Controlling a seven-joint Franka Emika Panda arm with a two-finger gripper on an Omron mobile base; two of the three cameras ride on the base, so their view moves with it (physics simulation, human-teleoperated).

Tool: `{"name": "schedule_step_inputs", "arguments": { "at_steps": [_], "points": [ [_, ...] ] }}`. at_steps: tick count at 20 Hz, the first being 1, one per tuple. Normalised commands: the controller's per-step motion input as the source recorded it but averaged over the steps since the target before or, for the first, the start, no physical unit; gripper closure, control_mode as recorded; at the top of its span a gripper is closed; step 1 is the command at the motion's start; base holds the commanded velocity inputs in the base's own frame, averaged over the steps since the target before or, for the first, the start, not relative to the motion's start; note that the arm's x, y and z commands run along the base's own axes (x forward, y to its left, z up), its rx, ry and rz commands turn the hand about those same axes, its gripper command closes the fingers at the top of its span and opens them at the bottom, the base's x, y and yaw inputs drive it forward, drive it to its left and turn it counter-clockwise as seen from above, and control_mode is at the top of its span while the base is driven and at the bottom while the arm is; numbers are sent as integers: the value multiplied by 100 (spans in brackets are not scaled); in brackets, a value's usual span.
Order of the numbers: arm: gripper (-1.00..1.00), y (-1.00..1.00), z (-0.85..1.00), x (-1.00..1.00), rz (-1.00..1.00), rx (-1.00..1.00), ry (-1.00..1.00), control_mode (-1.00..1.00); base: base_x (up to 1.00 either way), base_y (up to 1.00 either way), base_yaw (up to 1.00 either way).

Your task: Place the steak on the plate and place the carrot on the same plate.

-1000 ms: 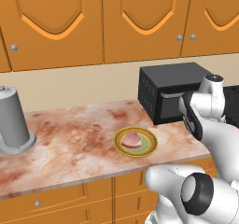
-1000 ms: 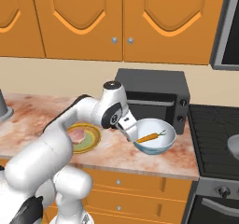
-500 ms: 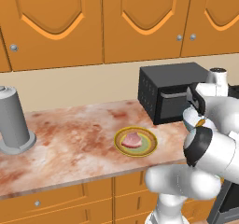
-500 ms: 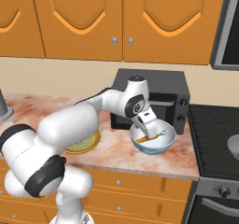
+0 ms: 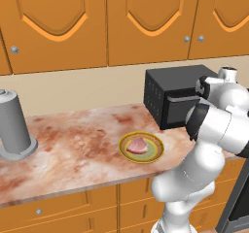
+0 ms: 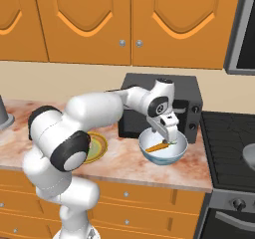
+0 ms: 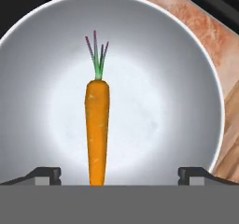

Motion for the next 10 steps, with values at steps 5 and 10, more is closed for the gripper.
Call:
{"name": "schedule_step_inputs", "arguments": {
  "at_steps": [5,10],
  "points": [
    [-100,-4,-41,23,0,0,3,-100,0,0,0],
    [-100,-19,-40,0,0,1,0,-100,0,0,0]
  ]
}}
